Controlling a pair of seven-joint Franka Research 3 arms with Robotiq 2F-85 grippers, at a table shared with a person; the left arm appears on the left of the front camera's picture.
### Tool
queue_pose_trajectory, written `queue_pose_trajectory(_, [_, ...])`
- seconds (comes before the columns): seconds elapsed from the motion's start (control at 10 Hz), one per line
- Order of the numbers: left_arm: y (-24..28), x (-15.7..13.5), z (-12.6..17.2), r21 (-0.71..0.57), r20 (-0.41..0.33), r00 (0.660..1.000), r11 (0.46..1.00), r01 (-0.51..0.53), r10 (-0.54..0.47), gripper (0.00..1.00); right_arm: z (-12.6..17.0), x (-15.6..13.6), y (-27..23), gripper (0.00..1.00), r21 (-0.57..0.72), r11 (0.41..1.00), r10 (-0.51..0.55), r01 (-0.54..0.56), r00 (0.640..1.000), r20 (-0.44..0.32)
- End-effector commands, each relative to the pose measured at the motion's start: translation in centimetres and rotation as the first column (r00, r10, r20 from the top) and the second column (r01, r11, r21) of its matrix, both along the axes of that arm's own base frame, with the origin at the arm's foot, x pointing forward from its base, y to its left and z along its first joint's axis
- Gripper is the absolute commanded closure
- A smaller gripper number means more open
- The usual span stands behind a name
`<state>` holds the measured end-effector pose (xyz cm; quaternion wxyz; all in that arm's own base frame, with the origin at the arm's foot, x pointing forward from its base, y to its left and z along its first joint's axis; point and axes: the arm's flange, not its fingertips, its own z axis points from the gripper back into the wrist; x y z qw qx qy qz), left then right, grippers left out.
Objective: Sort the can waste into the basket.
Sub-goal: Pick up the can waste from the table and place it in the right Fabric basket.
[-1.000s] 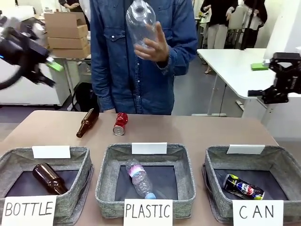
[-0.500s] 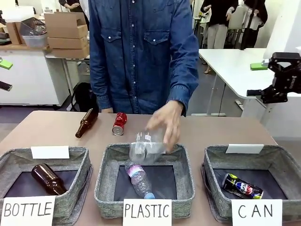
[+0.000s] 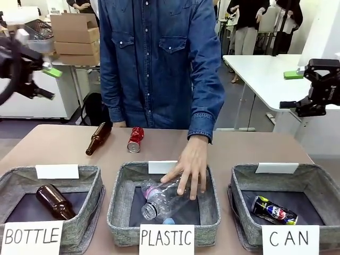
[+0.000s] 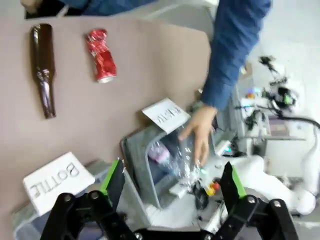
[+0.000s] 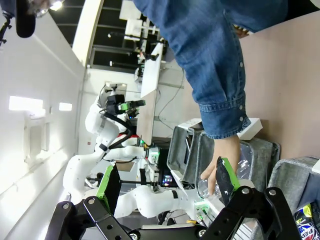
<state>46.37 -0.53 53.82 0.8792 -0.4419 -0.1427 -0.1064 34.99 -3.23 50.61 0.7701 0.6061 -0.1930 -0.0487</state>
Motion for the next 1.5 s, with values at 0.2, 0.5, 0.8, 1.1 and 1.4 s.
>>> queue_pose_trajectory(0.2, [-3.5,0.9,-0.5,0.073,0.016,1.000,0.997,-0.021,0.020,0.00,0.2,0.0,-0.2,0.00,-0.006,1.000,0.012,-0.012,1.000,0.000])
queue_pose_trajectory(0.5, [-11.0,2.2,-2.8,0.320,0.051,0.989,0.936,-0.149,0.140,0.00,0.2,0.0,-0.2,0.00,-0.006,1.000,0.012,-0.012,1.000,0.000])
queue_pose_trajectory(0.8, [-19.1,5.4,-7.4,0.525,0.027,0.987,0.838,-0.149,0.159,0.00,0.2,0.0,-0.2,0.00,-0.006,1.000,0.012,-0.012,1.000,0.000])
queue_pose_trajectory(1.1, [-23.2,8.9,-12.7,0.640,-0.012,0.974,0.751,-0.165,0.225,0.00,0.2,0.0,-0.2,0.00,-0.006,1.000,0.012,-0.012,1.000,0.000])
queue_pose_trajectory(1.4, [-26.3,13.7,-18.5,0.678,0.062,0.967,0.701,-0.222,0.246,0.00,0.2,0.0,-0.2,0.00,-0.006,1.000,0.012,-0.012,1.000,0.000])
